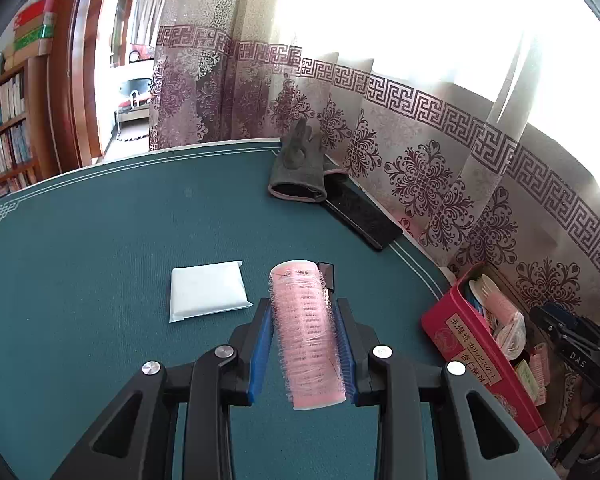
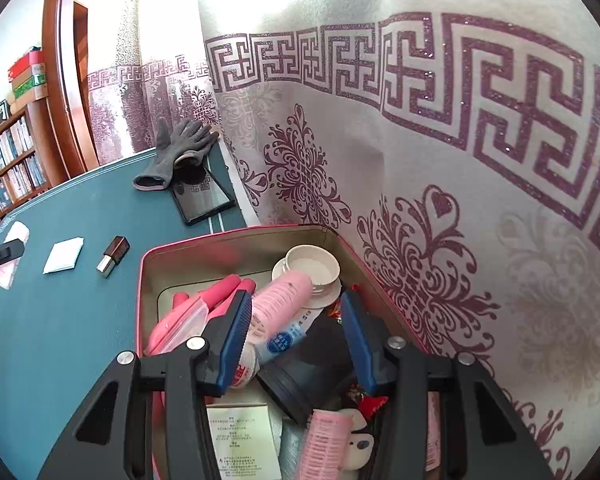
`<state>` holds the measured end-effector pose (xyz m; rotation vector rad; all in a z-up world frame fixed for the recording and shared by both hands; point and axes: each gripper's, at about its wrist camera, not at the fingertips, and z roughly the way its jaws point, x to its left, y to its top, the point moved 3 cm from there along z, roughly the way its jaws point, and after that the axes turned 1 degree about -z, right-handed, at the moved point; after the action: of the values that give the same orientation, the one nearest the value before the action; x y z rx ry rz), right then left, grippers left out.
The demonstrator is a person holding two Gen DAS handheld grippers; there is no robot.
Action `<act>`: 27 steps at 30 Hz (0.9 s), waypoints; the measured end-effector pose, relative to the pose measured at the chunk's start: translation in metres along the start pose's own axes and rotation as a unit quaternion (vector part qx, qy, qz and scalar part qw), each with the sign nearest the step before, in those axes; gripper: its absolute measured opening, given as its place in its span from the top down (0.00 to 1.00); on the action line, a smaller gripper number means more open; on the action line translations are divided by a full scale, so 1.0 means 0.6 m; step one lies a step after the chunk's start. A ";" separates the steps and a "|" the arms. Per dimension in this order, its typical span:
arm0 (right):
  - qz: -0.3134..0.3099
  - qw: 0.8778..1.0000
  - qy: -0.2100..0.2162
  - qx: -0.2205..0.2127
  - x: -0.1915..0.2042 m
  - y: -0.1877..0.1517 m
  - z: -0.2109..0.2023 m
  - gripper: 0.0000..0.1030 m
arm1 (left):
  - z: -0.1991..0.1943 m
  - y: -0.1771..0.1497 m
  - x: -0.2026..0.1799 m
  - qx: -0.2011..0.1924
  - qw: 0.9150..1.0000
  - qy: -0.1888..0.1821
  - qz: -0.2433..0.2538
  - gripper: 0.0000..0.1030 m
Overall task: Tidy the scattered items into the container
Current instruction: 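Carry both pink rollers in the two tools over the red tin, then open the right tool over the tin while the left tool releases its roller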
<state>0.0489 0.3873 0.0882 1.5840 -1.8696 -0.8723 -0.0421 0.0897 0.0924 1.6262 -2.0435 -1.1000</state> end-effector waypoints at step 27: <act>0.034 0.999 0.016 -0.006 -0.052 -0.093 -0.068 0.47 | 0.136 -0.006 -0.316 0.068 0.981 -0.102 0.153 0.68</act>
<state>0.1203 0.4069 0.0724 1.5098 -1.8803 -0.8241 -0.0342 0.2954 0.0768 1.2391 -2.4480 -1.0726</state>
